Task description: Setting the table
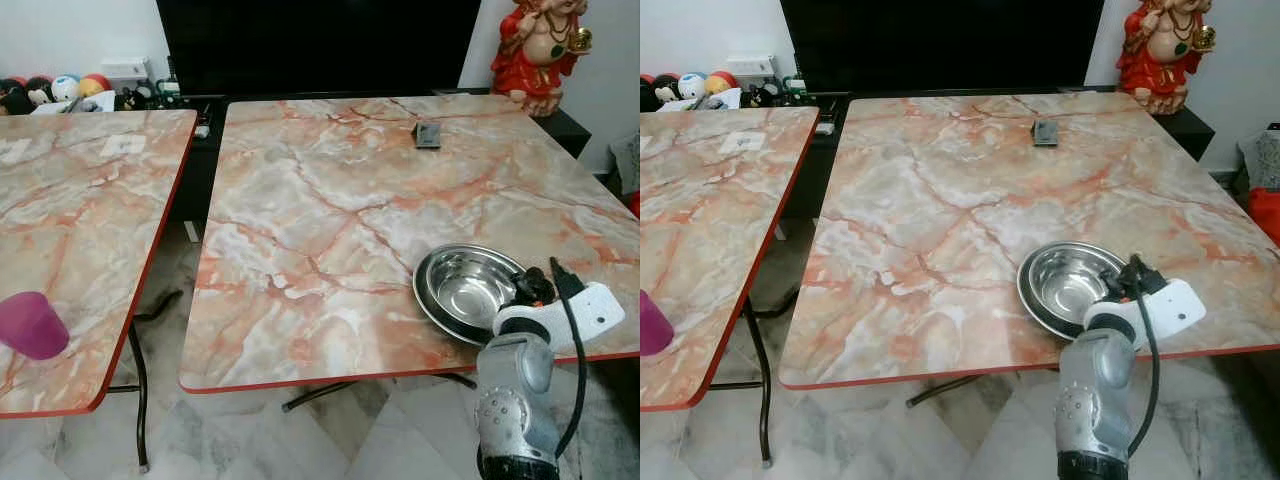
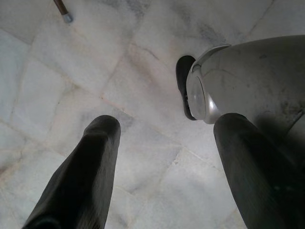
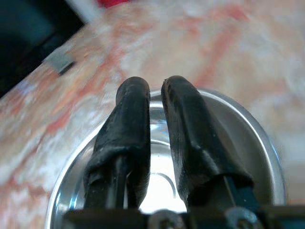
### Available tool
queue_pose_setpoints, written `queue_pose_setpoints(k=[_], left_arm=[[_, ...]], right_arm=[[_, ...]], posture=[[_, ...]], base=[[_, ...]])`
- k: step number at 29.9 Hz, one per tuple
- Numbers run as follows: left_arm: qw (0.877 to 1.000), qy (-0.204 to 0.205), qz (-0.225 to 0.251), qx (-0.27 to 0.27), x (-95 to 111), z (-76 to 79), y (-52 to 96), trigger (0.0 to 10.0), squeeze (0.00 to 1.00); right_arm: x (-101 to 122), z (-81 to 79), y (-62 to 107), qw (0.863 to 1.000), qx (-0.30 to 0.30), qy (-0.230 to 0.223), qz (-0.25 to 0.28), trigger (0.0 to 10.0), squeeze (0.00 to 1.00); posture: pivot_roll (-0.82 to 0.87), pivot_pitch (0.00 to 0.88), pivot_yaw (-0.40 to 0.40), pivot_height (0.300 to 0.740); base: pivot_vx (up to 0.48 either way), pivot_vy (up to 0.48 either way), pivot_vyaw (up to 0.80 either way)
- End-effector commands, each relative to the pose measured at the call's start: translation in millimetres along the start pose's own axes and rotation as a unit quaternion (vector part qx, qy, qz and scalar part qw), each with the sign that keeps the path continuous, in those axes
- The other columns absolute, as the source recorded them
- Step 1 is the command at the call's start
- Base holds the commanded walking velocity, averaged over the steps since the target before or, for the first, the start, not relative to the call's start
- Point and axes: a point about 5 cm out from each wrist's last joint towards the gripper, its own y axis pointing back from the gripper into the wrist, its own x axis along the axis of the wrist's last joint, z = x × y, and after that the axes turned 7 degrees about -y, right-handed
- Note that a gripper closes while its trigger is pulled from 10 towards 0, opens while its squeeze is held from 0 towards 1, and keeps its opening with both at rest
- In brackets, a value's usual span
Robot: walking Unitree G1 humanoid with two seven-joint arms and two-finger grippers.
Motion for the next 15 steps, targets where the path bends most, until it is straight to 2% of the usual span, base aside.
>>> queue_pose_setpoints(k=[1, 2, 4, 6, 8, 10, 15], left_arm=[[1.0, 0.002, -0.018, 0.001, -9.6, -0.7, 2.9, 10.0, 0.0], [1.0, 0.002, -0.018, 0.001, -9.7, -0.8, 2.9, 10.0, 0.0], [1.0, 0.001, -0.016, 0.002, -9.3, -0.6, 2.8, 10.0, 0.0], [1.0, 0.0, -0.016, 0.002, -9.1, -0.5, 2.8, 10.0, 0.0], [1.0, -0.001, -0.015, 0.004, -8.5, -0.2, 2.6, 10.0, 0.0], [1.0, -0.002, -0.014, 0.005, -8.2, 0.0, 2.4, 10.0, 0.0], [1.0, -0.004, -0.013, 0.007, -7.9, 0.1, 2.4, 10.0, 0.0]], right_arm=[[6.6, -8.4, 1.9, 0.998, 0.043, 0.033, 0.02, 10.0, 0.0], [6.8, -9.0, 2.0, 0.998, 0.05, 0.037, 0.021, 10.0, 0.0], [9.6, -10.4, 2.0, 0.988, 0.11, 0.107, 0.025, 10.0, 0.0], [11.2, -10.1, 1.8, 0.982, 0.132, 0.134, 0.024, 10.0, 0.0], [17.6, -3.3, -2.0, 0.973, 0.155, 0.169, 0.025, 10.0, 0.0], [20.7, 2.2, -4.5, 0.969, 0.159, 0.188, 0.026, 10.0, 0.0], [17.3, 10.3, -4.5, 0.967, 0.155, 0.199, 0.018, 10.0, 0.0]], posture=[[0.01, 0.108, -0.015, 0.74], [0.01, 0.108, -0.015, 0.74], [0.0, 0.093, -0.015, 0.74], [0.0, 0.093, -0.015, 0.74], [-0.01, 0.068, -0.019, 0.74], [-0.02, 0.055, -0.02, 0.74], [-0.02, 0.032, -0.019, 0.74]], base=[[0.0, 0.0, 0.0], [0.0, 0.0, 0.0], [0.0, 0.0, 0.0], [0.0, 0.0, 0.0], [0.0, 0.0, 0.0], [0.0, 0.0, 0.0], [0.0, 0.0, 0.0]])
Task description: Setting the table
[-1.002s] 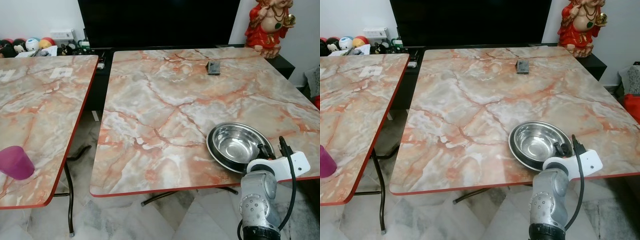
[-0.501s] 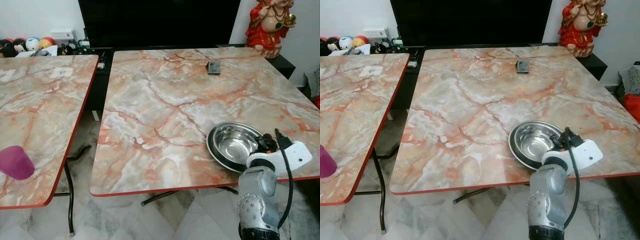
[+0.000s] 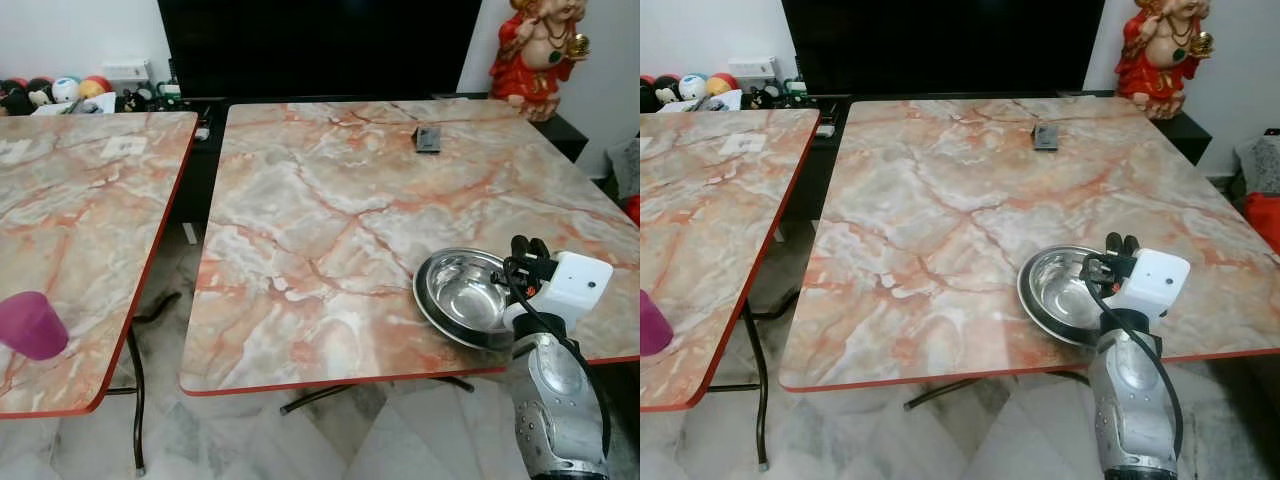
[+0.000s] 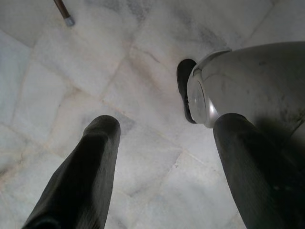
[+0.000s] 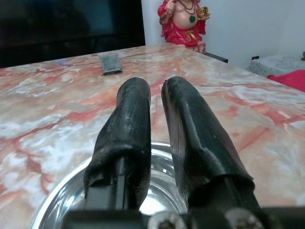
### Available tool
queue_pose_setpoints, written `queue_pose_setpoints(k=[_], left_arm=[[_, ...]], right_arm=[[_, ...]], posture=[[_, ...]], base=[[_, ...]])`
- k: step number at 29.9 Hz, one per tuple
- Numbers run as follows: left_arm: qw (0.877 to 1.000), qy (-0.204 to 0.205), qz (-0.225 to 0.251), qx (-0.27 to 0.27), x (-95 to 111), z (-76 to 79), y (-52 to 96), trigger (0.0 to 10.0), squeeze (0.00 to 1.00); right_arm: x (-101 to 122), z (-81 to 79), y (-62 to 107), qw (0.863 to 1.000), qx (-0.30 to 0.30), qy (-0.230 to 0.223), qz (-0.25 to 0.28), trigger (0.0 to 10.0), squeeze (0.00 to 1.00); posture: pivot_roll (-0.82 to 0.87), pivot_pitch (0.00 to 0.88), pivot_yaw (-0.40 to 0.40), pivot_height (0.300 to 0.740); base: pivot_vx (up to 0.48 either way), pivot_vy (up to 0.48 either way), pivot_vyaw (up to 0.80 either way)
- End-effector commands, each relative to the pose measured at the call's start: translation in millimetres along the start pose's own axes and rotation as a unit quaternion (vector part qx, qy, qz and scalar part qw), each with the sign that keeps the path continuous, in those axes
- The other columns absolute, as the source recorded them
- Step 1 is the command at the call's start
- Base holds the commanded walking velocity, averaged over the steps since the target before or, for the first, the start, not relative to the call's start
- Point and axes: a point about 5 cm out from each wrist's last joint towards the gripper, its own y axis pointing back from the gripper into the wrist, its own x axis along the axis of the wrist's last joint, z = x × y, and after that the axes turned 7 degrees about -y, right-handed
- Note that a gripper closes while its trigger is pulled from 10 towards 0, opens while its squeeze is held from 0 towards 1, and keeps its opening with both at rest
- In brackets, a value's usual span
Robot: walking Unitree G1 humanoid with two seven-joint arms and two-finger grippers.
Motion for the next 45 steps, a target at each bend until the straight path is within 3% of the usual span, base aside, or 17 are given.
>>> queue_pose_setpoints(k=[1, 7, 13, 20, 26, 33, 45], left_arm=[[1.0, -0.003, -0.011, -0.001, -7.3, 0.8, 2.3, 10.0, 0.0], [1.0, 0.004, -0.015, 0.009, -9.5, -0.5, 3.0, 10.0, 0.0], [1.0, 0.017, -0.021, 0.015, -12.1, -1.3, 3.7, 10.0, 0.0], [0.999, 0.018, -0.023, 0.015, -12.3, -1.9, 3.7, 10.0, 0.0], [0.999, 0.022, -0.021, 0.016, -10.8, -2.2, 3.1, 10.0, 0.0], [0.999, 0.029, -0.019, 0.017, -9.8, -1.6, 2.7, 10.0, 0.0], [0.999, 0.037, -0.019, 0.02, -9.4, -1.2, 2.6, 10.0, 0.0]], right_arm=[[-4.8, 1.4, 3.1, 1.0, 0.006, 0.011, -0.008, 10.0, 0.0], [-14.7, -17.5, 11.0, 0.998, 0.059, 0.021, -0.012, 10.0, 0.0], [-15.5, -19.5, 9.3, 0.998, 0.063, 0.016, -0.011, 10.0, 0.0], [-13.5, -18.7, 6.6, 0.998, 0.065, 0.015, -0.005, 10.0, 0.0], [-12.8, -21.8, 5.1, 0.998, 0.059, 0.0, 0.002, 10.0, 0.0], [-10.6, -34.7, 4.4, 0.997, 0.083, 0.002, 0.01, 10.0, 0.0], [-5.6, -47.1, 4.1, 0.993, 0.111, 0.0, 0.029, 10.0, 0.0]], posture=[[-0.02, 0.032, -0.019, 0.74], [-0.01, 0.0, -0.014, 0.74], [0.0, 0.0, -0.013, 0.74], [0.01, 0.005, -0.015, 0.74], [0.02, 0.03, -0.019, 0.74], [0.02, 0.051, -0.028, 0.74], [0.03, 0.062, -0.032, 0.74]], base=[[0.0, 0.0, 0.0], [0.0, 0.0, 0.1], [0.0, 0.0, 0.8], [0.0, 0.48, 0.74], [0.0, 0.48, 0.0], [0.0, 0.48, 0.0], [0.0, 0.48, 0.61]])
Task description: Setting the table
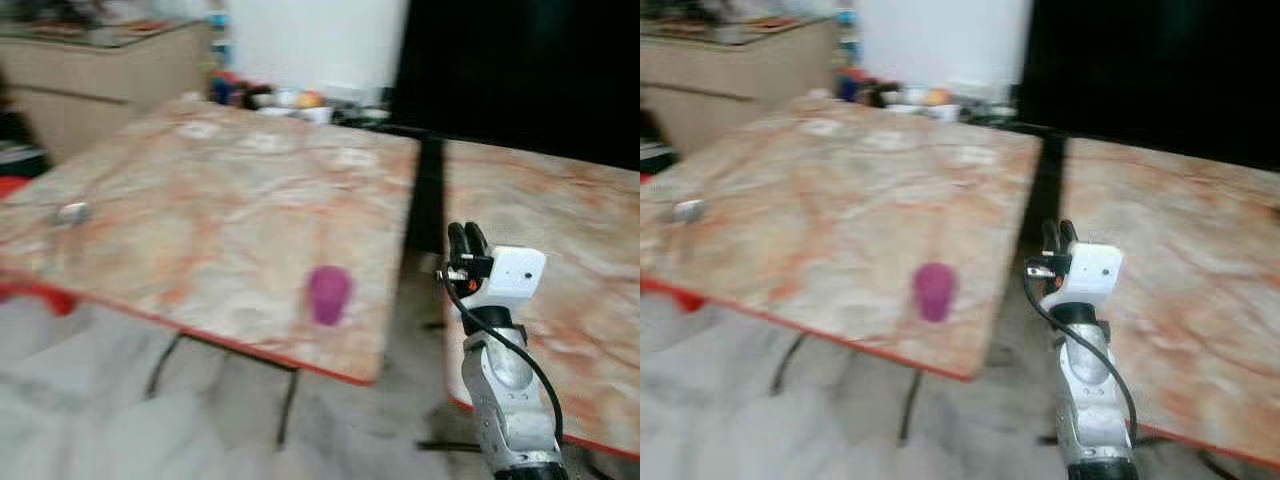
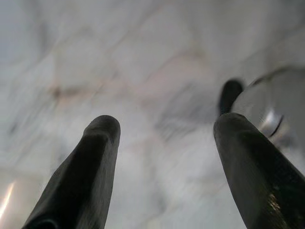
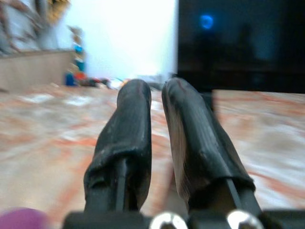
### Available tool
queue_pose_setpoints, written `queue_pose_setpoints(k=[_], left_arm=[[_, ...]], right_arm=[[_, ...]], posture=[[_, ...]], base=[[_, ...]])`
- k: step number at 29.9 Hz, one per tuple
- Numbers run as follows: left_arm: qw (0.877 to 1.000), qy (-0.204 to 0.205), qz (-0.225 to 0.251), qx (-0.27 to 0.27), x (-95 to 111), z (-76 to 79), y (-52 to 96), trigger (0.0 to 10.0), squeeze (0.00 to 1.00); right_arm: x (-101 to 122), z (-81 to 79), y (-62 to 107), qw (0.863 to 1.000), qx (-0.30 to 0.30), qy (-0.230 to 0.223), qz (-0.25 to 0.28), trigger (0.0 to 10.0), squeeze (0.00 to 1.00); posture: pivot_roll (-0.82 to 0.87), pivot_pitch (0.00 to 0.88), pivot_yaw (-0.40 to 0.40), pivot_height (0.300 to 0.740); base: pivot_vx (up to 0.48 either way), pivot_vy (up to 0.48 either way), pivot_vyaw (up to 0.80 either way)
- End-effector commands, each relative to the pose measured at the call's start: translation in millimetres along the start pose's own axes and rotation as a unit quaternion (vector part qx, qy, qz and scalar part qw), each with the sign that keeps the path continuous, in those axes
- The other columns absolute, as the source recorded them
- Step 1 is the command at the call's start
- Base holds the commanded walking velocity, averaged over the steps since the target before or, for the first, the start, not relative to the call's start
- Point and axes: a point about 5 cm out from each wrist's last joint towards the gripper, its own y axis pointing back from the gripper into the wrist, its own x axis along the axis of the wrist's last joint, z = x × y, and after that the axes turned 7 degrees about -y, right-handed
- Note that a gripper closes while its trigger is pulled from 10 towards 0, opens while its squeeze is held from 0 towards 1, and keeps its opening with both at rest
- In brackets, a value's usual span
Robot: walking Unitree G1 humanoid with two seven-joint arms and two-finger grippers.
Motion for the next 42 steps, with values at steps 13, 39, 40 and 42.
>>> queue_pose_setpoints(k=[13, 39, 40, 42], left_arm=[[1.0, 0.005, -0.002, -0.003, 1.2, 4.2, -0.7, 10.0, 0.0], [1.0, 0.005, -0.003, -0.004, 0.6, 5.2, -0.5, 10.0, 0.0], [1.0, 0.005, -0.003, -0.004, 0.6, 5.2, -0.5, 10.0, 0.0], [1.0, 0.005, -0.003, -0.004, 0.4, 5.3, -0.4, 10.0, 0.0]], right_arm=[[-1.8, 8.3, 3.8, 1.0, -0.021, 0.0, 0.001, 10.0, 0.0], [-12.9, -0.3, 6.1, 1.0, -0.02, -0.013, -0.016, 10.0, 0.0], [-13.1, -0.5, 6.0, 1.0, -0.02, -0.013, -0.017, 10.0, 0.0], [-13.6, -0.7, 6.0, 1.0, -0.02, -0.013, -0.018, 10.0, 0.0]], posture=[[0.03, 0.076, -0.032, 0.74], [0.04, 0.08, -0.033, 0.74], [0.04, 0.08, -0.033, 0.74], [0.04, 0.076, -0.032, 0.74]], base=[[0.0, 0.48, 0.0], [0.0, 0.48, 0.0], [0.0, 0.48, 0.0], [0.0, 0.48, 0.0]])
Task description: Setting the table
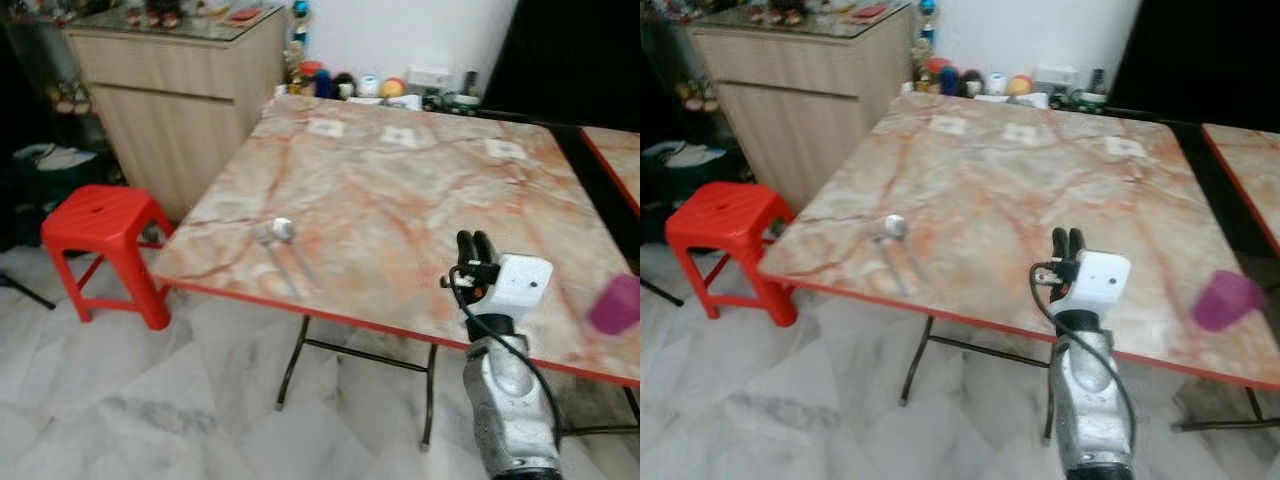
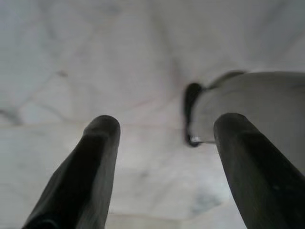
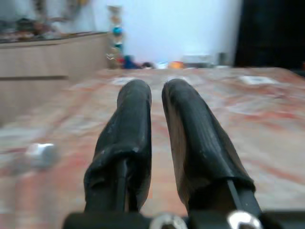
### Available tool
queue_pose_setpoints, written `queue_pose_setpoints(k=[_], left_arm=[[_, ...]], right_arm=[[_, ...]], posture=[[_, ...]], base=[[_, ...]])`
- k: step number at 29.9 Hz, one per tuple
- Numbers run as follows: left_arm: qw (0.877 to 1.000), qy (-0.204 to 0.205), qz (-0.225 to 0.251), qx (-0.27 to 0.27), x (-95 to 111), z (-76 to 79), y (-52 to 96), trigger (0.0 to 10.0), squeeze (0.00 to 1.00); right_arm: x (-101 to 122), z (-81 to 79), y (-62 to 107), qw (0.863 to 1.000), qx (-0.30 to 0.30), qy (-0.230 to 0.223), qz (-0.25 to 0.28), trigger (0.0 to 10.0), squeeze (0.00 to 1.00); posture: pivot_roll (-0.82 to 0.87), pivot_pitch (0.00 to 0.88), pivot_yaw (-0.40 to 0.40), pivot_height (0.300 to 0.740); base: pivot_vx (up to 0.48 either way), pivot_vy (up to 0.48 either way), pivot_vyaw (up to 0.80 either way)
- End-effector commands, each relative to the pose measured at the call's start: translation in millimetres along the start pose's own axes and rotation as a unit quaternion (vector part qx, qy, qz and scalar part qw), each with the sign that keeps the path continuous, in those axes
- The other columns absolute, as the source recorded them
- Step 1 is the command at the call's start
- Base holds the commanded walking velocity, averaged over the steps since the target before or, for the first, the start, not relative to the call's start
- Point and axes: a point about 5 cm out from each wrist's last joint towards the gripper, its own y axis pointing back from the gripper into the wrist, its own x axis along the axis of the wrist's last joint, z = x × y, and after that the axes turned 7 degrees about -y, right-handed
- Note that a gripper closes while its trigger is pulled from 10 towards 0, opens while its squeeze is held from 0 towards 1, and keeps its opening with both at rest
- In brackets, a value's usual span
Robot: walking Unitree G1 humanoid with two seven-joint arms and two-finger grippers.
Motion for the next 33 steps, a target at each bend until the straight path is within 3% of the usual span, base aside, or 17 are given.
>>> queue_pose_setpoints(k=[1, 8, 33], left_arm=[[1.0, 0.005, -0.016, -0.011, -8.7, 8.4, 2.7, 10.0, 0.0], [1.0, 0.001, -0.016, -0.012, -9.7, 8.8, 3.1, 10.0, 0.0], [1.0, 0.001, -0.012, -0.019, -9.5, 9.3, 3.4, 10.0, 0.0]], right_arm=[[4.1, 11.0, -0.4, 1.0, -0.014, 0.011, 0.005, 10.0, 0.0], [1.0, 12.1, 0.1, 1.0, -0.019, 0.007, 0.0, 10.0, 0.0], [-1.3, 12.0, 0.0, 1.0, -0.022, 0.004, -0.004, 10.0, 0.0]], posture=[[0.04, 0.076, -0.032, 0.74], [0.04, 0.064, -0.03, 0.74], [0.04, 0.066, -0.03, 0.74]], base=[[0.0, 0.48, 0.0], [0.0, 0.456, 0.0], [0.0, 0.0, 0.0]])
